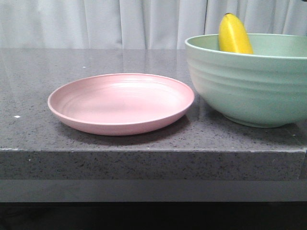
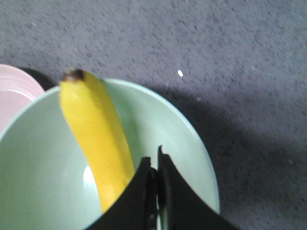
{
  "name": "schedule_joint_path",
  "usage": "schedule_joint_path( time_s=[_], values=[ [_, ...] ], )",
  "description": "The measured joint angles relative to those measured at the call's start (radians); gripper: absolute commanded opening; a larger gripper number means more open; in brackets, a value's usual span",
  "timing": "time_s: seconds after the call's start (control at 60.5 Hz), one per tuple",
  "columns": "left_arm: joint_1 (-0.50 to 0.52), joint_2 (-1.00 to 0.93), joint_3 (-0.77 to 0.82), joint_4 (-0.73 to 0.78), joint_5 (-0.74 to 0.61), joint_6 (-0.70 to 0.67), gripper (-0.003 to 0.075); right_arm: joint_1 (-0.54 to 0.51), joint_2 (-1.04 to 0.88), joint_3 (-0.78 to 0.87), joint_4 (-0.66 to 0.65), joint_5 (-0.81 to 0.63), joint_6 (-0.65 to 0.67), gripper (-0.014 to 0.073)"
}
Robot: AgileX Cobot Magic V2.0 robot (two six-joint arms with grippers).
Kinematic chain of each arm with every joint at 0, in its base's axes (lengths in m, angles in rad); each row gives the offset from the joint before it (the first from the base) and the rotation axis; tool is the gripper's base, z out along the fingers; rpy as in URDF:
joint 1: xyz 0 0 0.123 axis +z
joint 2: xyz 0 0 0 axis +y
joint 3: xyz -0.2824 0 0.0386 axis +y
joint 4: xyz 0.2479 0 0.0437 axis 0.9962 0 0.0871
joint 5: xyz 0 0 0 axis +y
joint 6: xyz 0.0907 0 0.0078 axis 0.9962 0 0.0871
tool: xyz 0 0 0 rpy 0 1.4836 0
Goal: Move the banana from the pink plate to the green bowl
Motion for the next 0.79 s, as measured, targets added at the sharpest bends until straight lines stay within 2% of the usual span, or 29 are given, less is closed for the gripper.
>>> schedule_joint_path(
  time_s=[0.182, 0.38, 0.645, 0.794],
  values=[
    [0.181, -0.071, 0.047, 0.009, -0.002, 0.000, -0.0020, 0.000, -0.018, 0.007, -0.030, 0.022, 0.002, -0.0058],
    [0.312, -0.286, 0.205, 0.012, -0.028, 0.000, -0.0020, 0.027, -0.213, 0.180, -0.034, -0.165, -0.024, -0.0058],
    [0.346, -0.607, 0.531, 0.012, -0.098, 0.000, -0.0020, 0.130, -0.566, 0.598, -0.032, -0.460, -0.081, -0.0058],
    [0.346, -0.802, 0.706, 0.012, -0.173, 0.000, -0.0020, 0.149, -0.784, 0.813, -0.032, -0.586, -0.088, -0.0058]
  ],
)
